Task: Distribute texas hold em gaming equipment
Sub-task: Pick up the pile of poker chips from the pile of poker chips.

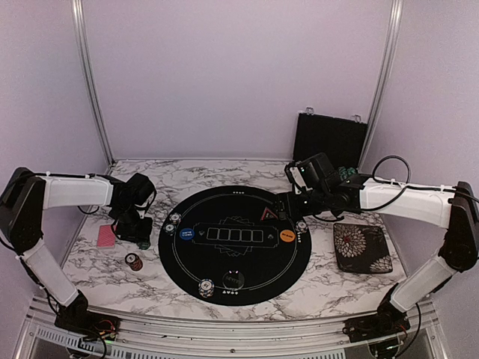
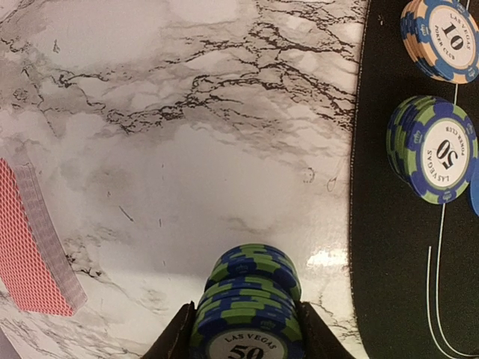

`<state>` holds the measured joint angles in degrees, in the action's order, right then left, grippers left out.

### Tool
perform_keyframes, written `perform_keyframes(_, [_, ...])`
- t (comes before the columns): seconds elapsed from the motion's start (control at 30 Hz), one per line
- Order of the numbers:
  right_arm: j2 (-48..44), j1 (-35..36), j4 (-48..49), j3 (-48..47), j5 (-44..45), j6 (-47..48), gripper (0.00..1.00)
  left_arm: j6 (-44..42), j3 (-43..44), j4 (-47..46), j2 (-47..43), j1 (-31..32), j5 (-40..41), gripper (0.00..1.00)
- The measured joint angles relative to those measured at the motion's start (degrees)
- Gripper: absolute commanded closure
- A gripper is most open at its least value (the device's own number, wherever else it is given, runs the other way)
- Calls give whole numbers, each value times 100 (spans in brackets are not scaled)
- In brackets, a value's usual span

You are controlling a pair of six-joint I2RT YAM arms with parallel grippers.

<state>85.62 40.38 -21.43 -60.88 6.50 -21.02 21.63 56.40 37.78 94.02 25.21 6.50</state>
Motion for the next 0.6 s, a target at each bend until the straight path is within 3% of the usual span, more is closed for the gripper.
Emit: perform_keyframes(0.6, [0, 0, 2, 0, -2, 0, 11, 9, 114, 94, -74, 61, 7, 59])
